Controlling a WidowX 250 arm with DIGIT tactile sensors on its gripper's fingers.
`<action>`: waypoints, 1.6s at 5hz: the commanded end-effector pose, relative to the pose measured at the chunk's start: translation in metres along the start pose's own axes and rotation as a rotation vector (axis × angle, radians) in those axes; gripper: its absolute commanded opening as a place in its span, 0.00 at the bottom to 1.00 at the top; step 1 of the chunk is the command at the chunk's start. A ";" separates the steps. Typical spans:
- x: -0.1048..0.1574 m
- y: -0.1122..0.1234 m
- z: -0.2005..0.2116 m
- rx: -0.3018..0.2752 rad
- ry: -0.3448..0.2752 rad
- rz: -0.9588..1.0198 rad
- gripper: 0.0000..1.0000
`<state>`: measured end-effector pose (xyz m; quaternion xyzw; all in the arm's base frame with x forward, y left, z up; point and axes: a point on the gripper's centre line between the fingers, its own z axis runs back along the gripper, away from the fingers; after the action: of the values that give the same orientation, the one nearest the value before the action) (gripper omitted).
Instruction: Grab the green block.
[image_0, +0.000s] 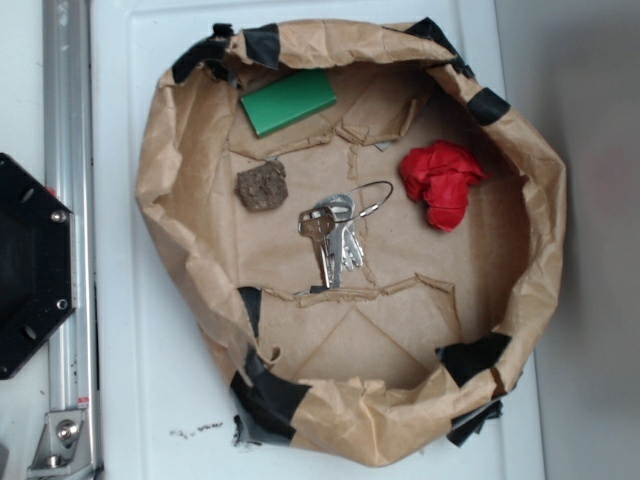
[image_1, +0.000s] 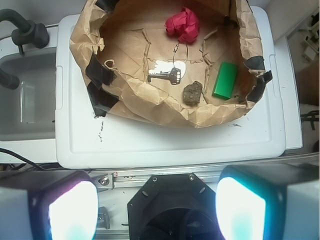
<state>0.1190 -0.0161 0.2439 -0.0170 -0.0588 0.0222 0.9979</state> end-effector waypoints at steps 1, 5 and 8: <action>0.000 0.000 0.000 0.000 0.000 0.000 1.00; 0.093 0.054 -0.100 0.115 -0.032 0.373 1.00; 0.123 0.083 -0.199 0.176 -0.079 0.360 1.00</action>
<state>0.2589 0.0555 0.0497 0.0605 -0.0777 0.1931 0.9762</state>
